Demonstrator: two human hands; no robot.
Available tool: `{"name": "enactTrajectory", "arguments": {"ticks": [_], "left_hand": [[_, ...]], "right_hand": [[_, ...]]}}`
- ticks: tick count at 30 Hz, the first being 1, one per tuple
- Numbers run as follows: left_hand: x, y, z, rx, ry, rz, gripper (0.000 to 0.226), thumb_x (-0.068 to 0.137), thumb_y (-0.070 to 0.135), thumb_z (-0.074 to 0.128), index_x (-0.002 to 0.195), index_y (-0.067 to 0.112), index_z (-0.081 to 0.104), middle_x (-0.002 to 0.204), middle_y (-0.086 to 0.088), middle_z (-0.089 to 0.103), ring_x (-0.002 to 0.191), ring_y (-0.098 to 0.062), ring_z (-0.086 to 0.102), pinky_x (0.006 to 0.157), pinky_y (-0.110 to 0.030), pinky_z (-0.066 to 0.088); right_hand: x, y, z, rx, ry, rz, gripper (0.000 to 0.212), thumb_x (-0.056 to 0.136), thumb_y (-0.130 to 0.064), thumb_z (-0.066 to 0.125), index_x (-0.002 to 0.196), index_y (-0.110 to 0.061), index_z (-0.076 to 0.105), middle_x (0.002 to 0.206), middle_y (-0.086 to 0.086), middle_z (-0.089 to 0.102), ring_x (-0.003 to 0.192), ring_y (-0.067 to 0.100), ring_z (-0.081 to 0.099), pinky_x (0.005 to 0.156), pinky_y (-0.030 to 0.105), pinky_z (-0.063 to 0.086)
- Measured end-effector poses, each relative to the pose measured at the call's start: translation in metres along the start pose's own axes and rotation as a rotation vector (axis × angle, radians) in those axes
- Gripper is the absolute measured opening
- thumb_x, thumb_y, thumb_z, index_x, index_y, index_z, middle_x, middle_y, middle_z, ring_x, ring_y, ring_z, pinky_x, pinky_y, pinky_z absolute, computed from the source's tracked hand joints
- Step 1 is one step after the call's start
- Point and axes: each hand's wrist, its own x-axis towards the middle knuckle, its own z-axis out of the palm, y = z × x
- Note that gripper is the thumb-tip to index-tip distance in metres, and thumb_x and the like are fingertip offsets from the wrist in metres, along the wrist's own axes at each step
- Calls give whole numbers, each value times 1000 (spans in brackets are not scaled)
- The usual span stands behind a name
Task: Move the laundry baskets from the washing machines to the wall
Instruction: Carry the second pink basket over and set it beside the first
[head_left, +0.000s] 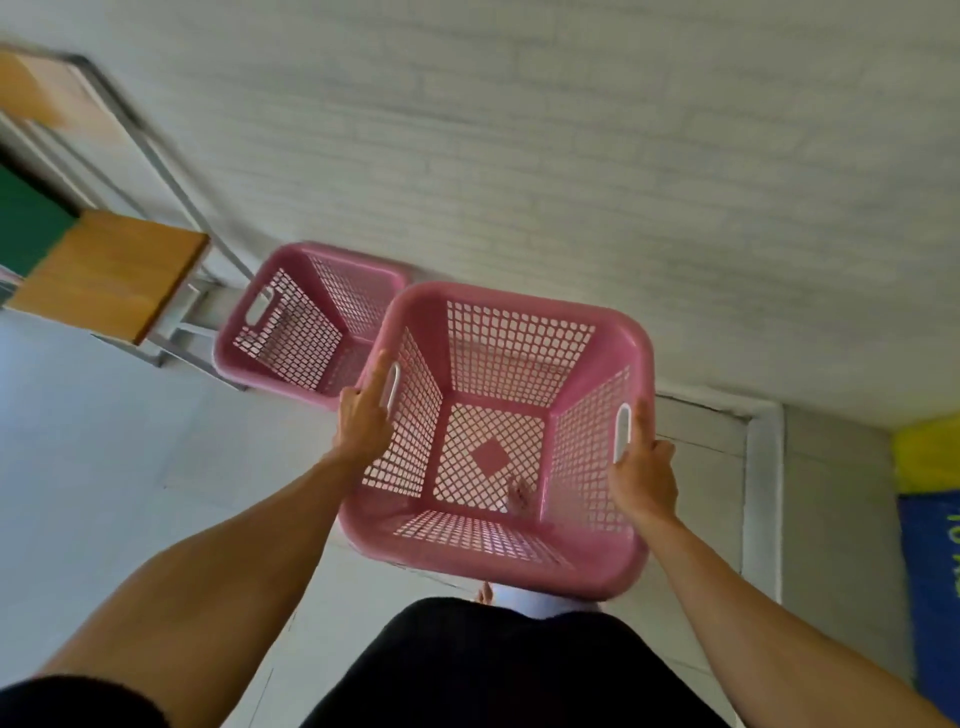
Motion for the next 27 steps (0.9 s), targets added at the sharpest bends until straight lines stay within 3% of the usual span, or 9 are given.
{"name": "enactTrajectory", "arguments": {"ticks": [1,6,9,13,15,19,23,25,27], "left_hand": [[12,-4,3,9,-4,-24,86,90,0,63,156,35,20,73,-10,71,35,-3,46,42,-22,54],[80,-20,21,35,-89,-108,97,85,-10,56,157,41,15,54,4,55,31,-8,45,33,-17,45],[119,-36,35,33,-143,-146,100,82,-12,49,155,46,13,50,-4,52,31,-10,42,29,-29,45],[163,-64,64,29,-219,-194,98,86,-10,48,153,52,13,57,-12,56,40,-15,46,35,-29,48],[178,-90,86,50,-276,-239,106,84,-8,50,149,61,3,60,-13,58,42,-20,53,39,-37,54],[201,-132,132,141,-391,-264,108,80,-6,49,151,56,-3,75,-14,63,62,-34,65,63,-49,60],[220,-156,165,171,-355,-213,102,79,-11,52,156,44,14,85,-14,63,50,-18,57,55,-37,59],[224,-163,174,165,-330,-184,105,80,-13,50,155,48,9,107,-19,63,47,-10,51,48,-26,53],[227,-173,183,168,-326,-159,106,80,-15,46,155,50,7,125,-19,56,53,-17,54,48,-31,54]], "right_hand": [[13,-7,7,0,1,6,57,109,-43,29,153,-61,-3,111,14,43,64,21,57,44,24,42],[80,-37,32,31,-8,55,47,109,-47,28,153,-55,14,108,14,46,59,16,56,31,16,36],[112,-48,47,27,-49,82,50,109,-45,26,155,-55,9,106,12,44,60,17,59,30,13,36],[158,-47,80,-77,-118,31,63,101,-42,26,157,-52,-1,98,15,52,61,23,64,35,23,44],[179,-43,103,-103,-161,28,65,98,-45,24,158,-50,-1,91,15,58,56,20,64,33,20,40],[218,-31,156,-127,-204,1,58,105,-35,29,160,-42,12,76,11,63,46,13,61,30,17,40],[243,-15,209,-136,-154,12,52,108,-39,31,159,-42,20,71,12,62,46,18,60,33,19,40],[247,-15,222,-125,-151,-7,57,107,-26,38,160,-39,22,70,9,61,46,14,58,33,14,36],[248,-21,227,-84,-151,-15,62,104,-11,44,161,-30,26,63,0,57,43,4,53,29,9,32]]}}
